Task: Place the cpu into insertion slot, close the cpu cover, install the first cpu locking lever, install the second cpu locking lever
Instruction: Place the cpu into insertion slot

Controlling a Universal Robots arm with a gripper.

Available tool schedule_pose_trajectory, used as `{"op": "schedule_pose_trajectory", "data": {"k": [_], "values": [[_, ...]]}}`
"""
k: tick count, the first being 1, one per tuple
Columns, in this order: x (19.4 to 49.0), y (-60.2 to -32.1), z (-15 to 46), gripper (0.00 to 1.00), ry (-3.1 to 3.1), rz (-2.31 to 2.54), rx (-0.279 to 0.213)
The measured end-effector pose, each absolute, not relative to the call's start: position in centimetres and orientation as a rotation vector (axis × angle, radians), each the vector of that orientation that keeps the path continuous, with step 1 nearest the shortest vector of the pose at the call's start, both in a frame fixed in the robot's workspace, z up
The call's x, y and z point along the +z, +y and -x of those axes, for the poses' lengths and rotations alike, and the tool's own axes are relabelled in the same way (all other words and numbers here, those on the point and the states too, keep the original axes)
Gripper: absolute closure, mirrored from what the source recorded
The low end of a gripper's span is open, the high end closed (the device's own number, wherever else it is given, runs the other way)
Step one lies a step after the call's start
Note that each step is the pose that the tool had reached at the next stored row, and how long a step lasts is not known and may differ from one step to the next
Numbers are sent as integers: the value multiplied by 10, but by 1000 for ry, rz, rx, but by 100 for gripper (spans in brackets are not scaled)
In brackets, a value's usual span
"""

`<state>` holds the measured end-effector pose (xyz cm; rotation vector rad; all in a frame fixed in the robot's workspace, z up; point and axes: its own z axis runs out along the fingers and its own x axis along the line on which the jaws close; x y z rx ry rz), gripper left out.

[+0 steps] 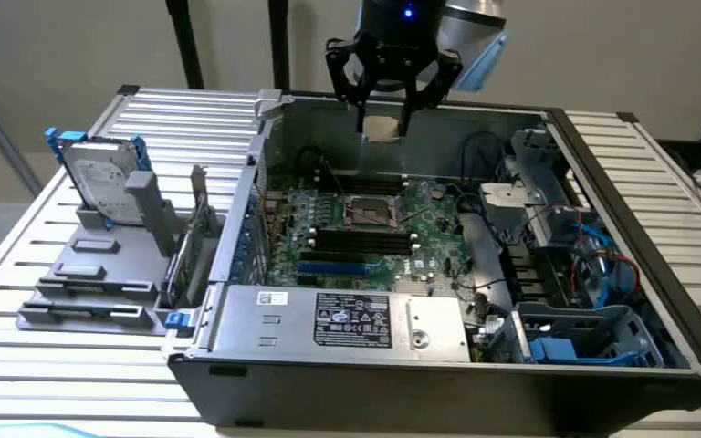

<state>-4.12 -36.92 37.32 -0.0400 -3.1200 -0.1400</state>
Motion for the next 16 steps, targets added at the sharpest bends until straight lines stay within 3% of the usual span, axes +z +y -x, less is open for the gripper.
{"op": "schedule_pose_trajectory", "data": {"k": [16], "values": [[372,-364,41,46,-3120,40,-136]]}}
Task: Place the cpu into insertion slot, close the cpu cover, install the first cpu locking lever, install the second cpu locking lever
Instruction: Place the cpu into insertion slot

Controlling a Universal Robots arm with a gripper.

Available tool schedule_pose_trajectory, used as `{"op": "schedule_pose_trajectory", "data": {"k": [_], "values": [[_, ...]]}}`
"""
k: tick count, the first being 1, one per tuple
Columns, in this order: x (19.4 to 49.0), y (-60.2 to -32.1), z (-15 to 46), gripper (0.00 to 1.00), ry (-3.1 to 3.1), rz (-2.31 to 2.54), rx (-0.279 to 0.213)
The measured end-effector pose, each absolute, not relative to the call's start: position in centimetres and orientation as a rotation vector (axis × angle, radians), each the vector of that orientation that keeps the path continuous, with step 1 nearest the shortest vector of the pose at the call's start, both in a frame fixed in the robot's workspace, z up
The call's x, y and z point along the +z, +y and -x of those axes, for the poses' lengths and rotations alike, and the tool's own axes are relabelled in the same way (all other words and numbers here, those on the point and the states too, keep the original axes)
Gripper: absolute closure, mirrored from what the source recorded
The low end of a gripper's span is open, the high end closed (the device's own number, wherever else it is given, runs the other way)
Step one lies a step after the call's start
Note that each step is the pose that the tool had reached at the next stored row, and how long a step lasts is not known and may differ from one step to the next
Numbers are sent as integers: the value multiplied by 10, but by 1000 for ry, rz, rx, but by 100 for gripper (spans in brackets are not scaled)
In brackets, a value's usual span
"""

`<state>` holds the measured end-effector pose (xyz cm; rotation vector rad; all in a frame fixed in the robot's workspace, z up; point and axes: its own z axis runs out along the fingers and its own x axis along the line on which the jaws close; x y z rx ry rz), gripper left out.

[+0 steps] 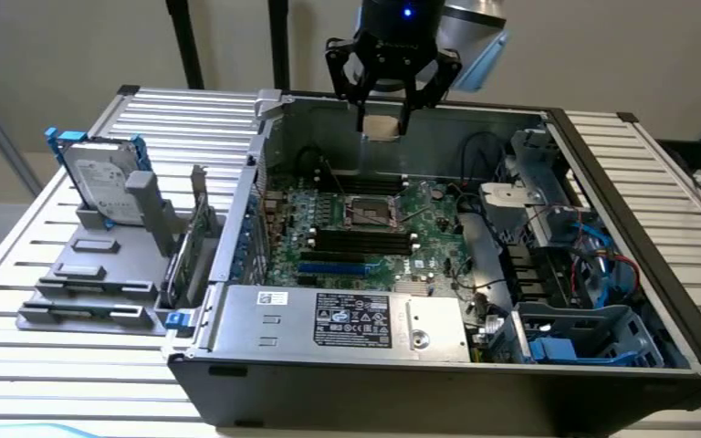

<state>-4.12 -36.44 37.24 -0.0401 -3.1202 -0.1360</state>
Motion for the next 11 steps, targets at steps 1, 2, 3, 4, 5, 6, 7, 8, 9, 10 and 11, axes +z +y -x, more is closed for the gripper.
{"op": "schedule_pose_trajectory", "data": {"k": [1,2,3,4,5,6,7,8,9,10,11], "values": [[372,-361,41,46,-3120,40,-133],[371,-357,41,46,-3121,40,-128],[371,-353,41,46,-3121,40,-124],[370,-349,40,46,-3121,40,-120],[369,-345,40,46,-3121,40,-115],[369,-341,39,46,-3121,40,-109],[368,-338,38,46,-3122,40,-103],[367,-334,37,46,-3122,40,-97],[366,-331,36,46,-3122,40,-91],[365,-329,35,46,-3122,40,-85],[364,-327,33,46,-3123,40,-81]]}}
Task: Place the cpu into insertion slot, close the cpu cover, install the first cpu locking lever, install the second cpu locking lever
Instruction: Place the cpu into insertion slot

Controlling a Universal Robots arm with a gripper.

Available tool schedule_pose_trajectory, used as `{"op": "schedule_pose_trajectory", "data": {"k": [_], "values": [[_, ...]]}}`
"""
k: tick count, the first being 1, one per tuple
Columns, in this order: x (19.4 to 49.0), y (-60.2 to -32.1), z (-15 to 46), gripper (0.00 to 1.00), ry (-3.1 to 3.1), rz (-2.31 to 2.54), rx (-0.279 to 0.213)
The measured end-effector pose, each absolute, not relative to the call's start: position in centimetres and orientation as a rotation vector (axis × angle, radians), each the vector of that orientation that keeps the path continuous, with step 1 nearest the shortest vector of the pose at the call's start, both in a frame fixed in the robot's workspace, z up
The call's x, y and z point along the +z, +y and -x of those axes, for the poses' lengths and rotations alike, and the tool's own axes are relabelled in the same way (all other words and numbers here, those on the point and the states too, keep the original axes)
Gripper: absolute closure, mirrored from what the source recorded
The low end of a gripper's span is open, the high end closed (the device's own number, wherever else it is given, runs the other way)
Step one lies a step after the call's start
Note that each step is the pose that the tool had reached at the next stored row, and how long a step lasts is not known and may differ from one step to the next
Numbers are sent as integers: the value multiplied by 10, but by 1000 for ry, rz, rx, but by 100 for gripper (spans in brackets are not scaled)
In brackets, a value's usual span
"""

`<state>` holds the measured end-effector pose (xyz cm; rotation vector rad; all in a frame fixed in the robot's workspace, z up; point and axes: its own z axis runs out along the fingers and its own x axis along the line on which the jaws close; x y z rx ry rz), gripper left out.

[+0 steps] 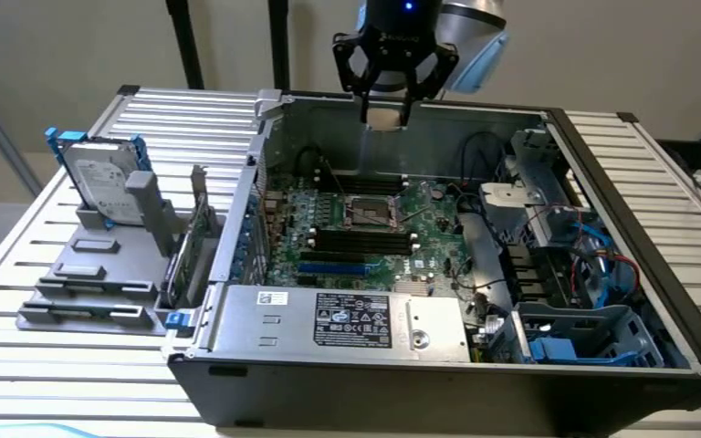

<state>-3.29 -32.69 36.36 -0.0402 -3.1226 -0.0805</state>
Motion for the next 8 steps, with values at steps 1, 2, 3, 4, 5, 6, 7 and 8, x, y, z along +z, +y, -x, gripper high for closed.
{"op": "schedule_pose_trajectory", "data": {"k": [1,2,3,4,5,6,7,8], "values": [[362,-326,31,46,-3122,44,-80],[361,-326,31,46,-3123,55,-80],[360,-326,31,46,-3122,73,-80],[359,-326,31,46,-3122,95,-80],[358,-326,31,46,-3122,120,-80],[357,-326,31,46,-3121,144,-80],[356,-326,31,46,-3120,169,-80],[355,-326,31,46,-3119,194,-81]]}}
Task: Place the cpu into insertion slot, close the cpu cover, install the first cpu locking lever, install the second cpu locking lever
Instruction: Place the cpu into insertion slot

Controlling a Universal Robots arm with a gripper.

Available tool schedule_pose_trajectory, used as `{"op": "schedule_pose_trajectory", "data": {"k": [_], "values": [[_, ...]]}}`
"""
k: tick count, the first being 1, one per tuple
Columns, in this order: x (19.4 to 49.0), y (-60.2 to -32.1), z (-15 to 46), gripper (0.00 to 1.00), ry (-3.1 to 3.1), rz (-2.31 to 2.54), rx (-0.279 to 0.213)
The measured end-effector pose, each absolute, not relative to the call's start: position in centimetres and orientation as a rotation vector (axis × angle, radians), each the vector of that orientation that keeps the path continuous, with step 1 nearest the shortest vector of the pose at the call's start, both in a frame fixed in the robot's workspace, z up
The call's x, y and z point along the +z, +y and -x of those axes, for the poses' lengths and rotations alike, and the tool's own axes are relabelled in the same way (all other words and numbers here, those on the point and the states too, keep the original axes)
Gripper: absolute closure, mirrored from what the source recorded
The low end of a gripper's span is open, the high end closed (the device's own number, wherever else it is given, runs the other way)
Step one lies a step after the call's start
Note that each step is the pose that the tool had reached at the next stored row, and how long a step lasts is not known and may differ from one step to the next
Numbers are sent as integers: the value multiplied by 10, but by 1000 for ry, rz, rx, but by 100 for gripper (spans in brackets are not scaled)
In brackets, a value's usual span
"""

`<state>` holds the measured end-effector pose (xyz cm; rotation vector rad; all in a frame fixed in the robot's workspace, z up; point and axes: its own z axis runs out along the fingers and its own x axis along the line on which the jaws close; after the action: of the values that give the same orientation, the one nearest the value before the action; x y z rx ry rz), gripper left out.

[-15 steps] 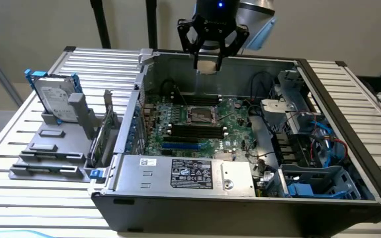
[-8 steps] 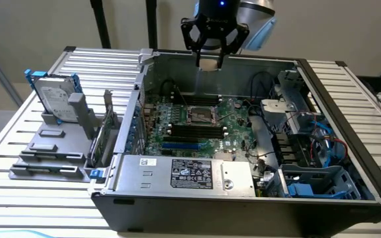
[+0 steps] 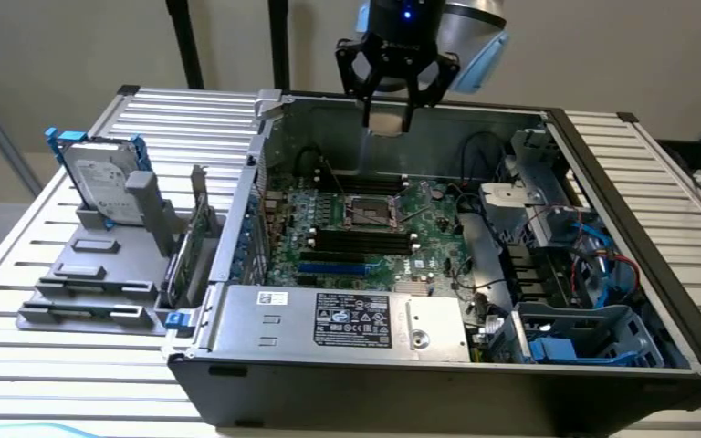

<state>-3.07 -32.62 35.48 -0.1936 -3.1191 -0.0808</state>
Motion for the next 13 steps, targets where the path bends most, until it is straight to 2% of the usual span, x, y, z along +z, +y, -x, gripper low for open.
{"op": "schedule_pose_trajectory", "data": {"k": [13], "values": [[342,-326,31,46,-3088,514,-83]]}}
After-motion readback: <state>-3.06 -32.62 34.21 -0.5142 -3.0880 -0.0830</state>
